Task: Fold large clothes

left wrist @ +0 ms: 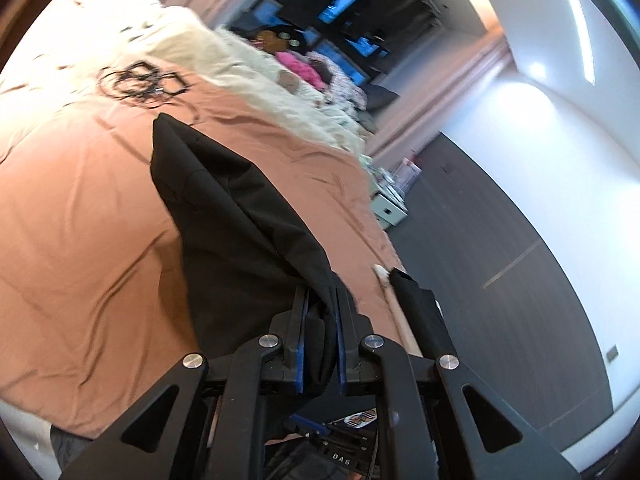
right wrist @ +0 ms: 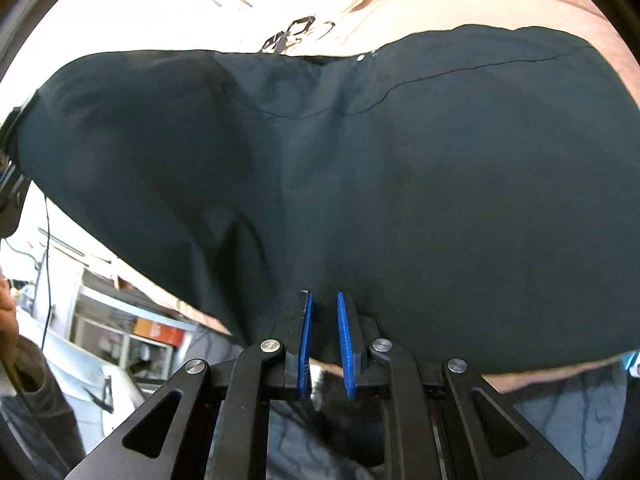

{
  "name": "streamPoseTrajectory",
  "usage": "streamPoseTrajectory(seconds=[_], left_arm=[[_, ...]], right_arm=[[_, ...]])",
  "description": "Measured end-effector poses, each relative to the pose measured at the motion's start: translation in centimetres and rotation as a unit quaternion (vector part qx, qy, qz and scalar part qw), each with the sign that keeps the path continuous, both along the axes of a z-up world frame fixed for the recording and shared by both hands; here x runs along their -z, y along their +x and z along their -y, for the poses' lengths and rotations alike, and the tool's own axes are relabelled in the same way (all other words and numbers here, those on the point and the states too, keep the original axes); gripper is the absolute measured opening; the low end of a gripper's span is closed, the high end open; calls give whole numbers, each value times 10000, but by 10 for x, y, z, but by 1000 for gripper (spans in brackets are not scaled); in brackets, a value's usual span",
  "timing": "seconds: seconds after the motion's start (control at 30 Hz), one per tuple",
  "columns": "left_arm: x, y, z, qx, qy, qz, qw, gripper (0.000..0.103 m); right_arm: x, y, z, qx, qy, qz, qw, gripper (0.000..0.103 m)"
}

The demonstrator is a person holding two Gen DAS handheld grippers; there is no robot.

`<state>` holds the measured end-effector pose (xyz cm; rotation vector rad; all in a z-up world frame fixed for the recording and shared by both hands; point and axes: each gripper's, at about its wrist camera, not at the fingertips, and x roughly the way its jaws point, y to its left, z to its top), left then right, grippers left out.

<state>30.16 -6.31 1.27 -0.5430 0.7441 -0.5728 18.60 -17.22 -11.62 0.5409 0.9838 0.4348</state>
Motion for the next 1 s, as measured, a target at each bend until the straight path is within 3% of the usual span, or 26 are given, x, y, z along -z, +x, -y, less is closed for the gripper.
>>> streamPoseTrajectory(seconds=[0.2,0.37,0.47,0.6,0.67,0.7,0.73,0.77,0.83,0.9,1.0], left_arm=[[-14,11,60,489,187,58,9986,13],[-8,22,117,928,411,-30,9948,11],[9,30,157,1288,485,-221,9902,11],[38,30,219,2052,623,-489,9755,11],[51,26,241,2339,864,-612,9665,11],[54,22,248,2395,927,-662,9642,11],[56,21,250,2419,962,-695,9630,13],[57,22,251,2409,1001,-705,9628,18],[56,20,245,2292,1064,-649,9654,51],[51,22,238,2077,1055,-593,9707,68],[50,26,219,1806,1139,-602,9751,68]], right_arm=[[-14,-24,30,399,341,224,9984,14],[-24,-41,75,853,513,390,9943,14],[-20,-49,98,1120,593,408,9911,14],[-8,-61,123,1424,641,324,9872,14],[1,-66,134,1571,710,187,9848,24],[4,-67,139,1649,758,140,9833,41],[7,-69,143,1723,807,127,9816,54],[10,-72,149,1812,873,143,9795,57],[11,-75,155,1866,937,167,9778,63],[12,-76,158,1869,1051,198,9765,67],[16,-73,160,1782,1236,254,9759,73]])
